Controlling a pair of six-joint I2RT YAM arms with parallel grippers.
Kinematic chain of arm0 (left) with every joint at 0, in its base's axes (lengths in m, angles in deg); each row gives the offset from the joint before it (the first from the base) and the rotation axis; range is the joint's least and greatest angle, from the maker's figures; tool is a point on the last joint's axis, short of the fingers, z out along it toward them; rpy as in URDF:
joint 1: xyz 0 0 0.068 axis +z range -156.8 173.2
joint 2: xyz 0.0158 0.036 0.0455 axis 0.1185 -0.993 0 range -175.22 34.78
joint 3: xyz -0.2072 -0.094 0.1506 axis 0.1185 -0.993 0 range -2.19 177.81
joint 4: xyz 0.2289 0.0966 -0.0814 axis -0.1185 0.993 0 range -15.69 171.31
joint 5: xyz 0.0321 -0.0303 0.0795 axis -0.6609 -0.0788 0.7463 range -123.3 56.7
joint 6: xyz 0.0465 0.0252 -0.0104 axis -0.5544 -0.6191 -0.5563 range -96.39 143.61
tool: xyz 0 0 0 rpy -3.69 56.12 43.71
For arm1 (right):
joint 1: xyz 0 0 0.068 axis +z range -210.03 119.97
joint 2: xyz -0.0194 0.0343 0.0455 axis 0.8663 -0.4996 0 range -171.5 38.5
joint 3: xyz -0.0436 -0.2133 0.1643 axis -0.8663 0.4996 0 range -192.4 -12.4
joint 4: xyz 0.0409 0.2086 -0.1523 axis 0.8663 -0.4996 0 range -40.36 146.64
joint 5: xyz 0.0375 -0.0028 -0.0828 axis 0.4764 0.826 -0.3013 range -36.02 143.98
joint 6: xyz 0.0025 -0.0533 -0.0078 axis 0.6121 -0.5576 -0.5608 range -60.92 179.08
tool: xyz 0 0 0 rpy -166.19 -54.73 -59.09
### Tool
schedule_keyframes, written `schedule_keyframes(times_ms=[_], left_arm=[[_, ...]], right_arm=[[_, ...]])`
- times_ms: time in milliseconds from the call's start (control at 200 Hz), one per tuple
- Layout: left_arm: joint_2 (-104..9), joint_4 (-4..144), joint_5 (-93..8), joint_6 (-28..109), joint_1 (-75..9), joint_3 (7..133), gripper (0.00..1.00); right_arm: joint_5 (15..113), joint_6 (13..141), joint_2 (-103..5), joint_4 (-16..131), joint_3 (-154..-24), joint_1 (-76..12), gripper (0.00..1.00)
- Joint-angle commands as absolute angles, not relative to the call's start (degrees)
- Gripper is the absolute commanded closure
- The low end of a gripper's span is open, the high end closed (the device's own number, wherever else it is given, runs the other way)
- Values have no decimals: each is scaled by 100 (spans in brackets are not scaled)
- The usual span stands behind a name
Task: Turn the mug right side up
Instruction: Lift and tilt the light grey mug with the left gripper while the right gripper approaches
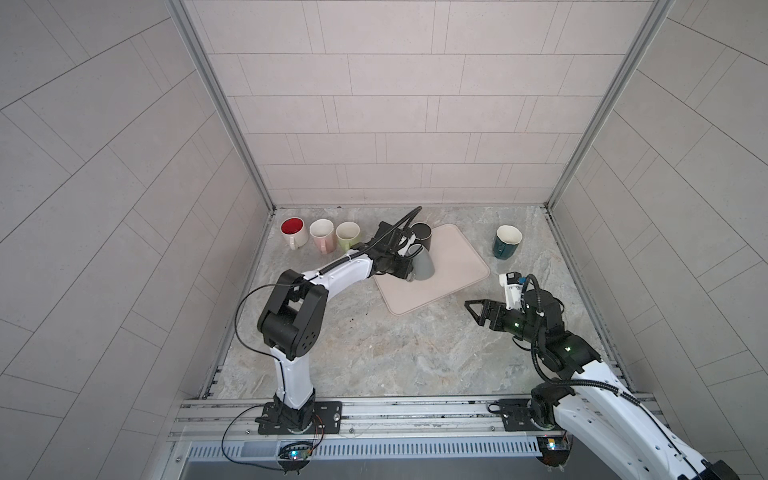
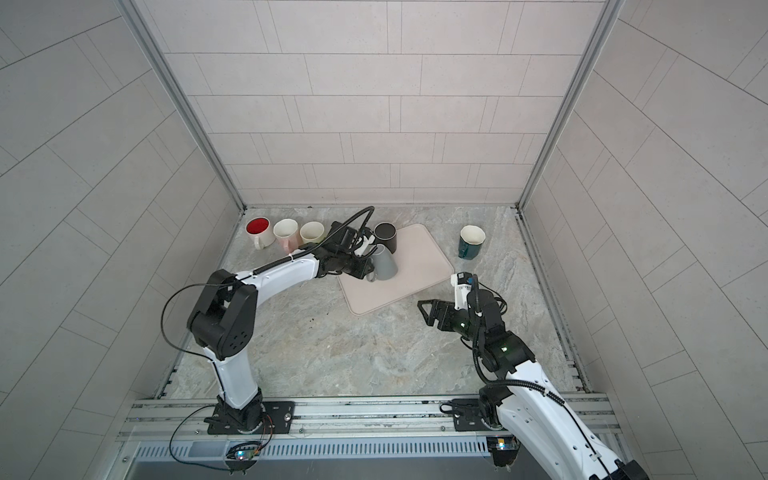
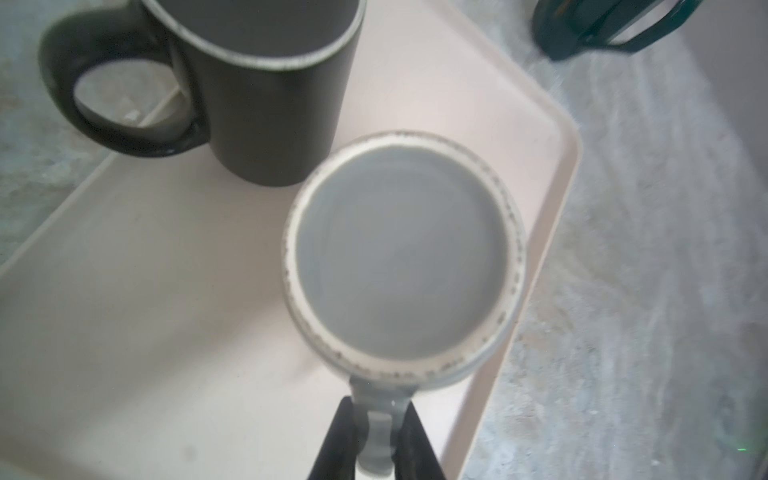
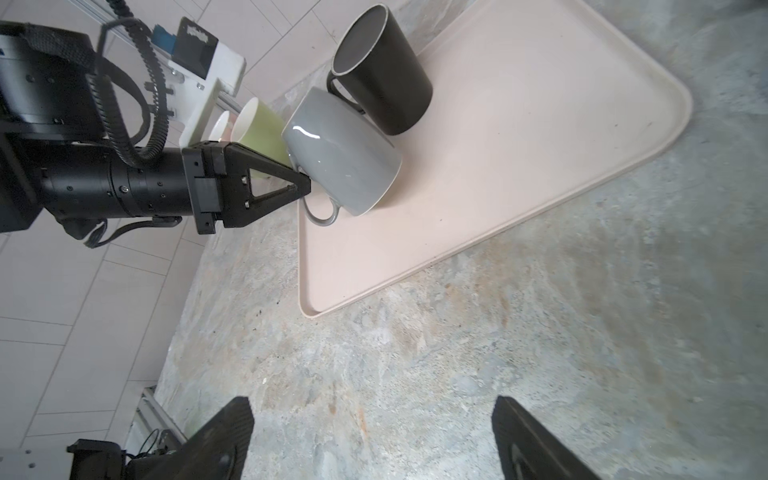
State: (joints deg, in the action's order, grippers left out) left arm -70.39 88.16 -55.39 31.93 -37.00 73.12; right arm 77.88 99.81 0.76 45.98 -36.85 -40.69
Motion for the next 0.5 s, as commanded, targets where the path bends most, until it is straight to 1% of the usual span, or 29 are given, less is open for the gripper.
schedule_keyframes(times_ms=[0,95,185,285,495], left_arm=[[-6524,7622,-6103,3822,-3723,7295,100],[-6365,7234,-6320,4271,-3722,7186,100],[-6276,6491,-6576,4887,-3730,6957,100],[-6207,5830,-6736,5481,-3730,6758,100],[-6090,5334,-6954,5985,-3759,6723,100]], right_arm=[[8029,10206,88,5195,-3683,-4087,8],[8058,10229,86,5371,-3709,-4087,8],[8125,10352,61,5678,-3684,-4087,11],[8217,10548,-54,6103,-3682,-4082,11],[8318,10706,-341,6801,-3726,-4069,13]])
